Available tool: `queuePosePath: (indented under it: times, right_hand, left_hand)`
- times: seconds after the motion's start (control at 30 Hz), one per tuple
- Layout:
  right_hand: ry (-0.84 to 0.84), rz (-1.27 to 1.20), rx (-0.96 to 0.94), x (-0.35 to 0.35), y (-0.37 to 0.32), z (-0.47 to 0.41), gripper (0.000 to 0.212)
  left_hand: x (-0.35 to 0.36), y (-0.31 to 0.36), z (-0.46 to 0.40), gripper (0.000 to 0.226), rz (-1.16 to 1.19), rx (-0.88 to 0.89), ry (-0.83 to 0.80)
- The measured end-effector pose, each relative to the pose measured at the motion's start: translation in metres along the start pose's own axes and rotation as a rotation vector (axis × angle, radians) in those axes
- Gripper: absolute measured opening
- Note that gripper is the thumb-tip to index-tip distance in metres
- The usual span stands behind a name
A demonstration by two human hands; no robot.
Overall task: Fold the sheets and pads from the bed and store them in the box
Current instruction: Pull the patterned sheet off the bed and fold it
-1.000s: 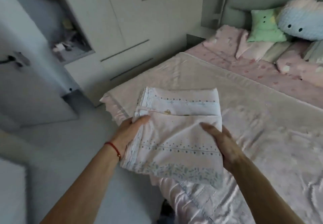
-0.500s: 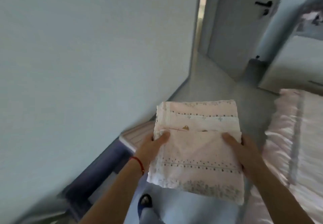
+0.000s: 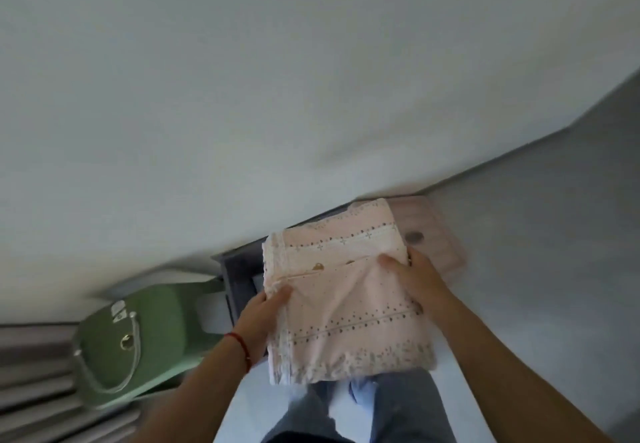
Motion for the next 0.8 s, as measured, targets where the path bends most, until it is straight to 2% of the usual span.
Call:
queuePosePath:
  times: [0.07,0.2,0.27,0.5,0.63,0.73,0.8]
  right_hand:
    - [-0.102,0.041,0.085,0.040,0.021,-0.060,0.043]
    - [-0.204,0.094,0.247,0.107,0.085,-0.154,0.055]
    - [-0.242,0.091,0.287,0.141,0.121,-0.197,0.046]
    - [-0.300,0.085,0.290,0.246,0.278,-0.339,0.033]
    - [-0.291,0.090,0.272,0.305,0.364,-0.402,0.029]
    - [-0.320,0.053,0.239,0.337,0.420,-0.441,0.048]
    - [-0.371,0.052,0.214,0.348,0.445,-0.457,0.053]
  left_hand:
    - [-0.018,-0.006,-0.043,0.043,0.056,-0.076,0.090]
    - [-0.041,-0.032,-0.137,0.036,0.075,-0.153,0.250]
    - [-0.049,-0.045,-0.193,0.035,0.064,-0.172,0.324]
    - [-0.089,-0.095,-0.410,0.037,-0.088,-0.121,0.516]
    - [-0.103,-0.142,-0.518,0.047,-0.093,-0.134,0.585]
    - [-0.105,-0.177,-0.575,0.050,-0.057,-0.119,0.648]
    - [-0.106,-0.192,-0.600,0.050,-0.063,-0.097,0.680]
Point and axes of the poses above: each hand's wrist, its own z-axis away from the middle knuckle, its own x-axis out of the palm, y = z × x, the point moved 2 cm from there along -z, towards the middle knuckle, and after that the axes turned 9 degrees about -x, right-handed, at the moved point
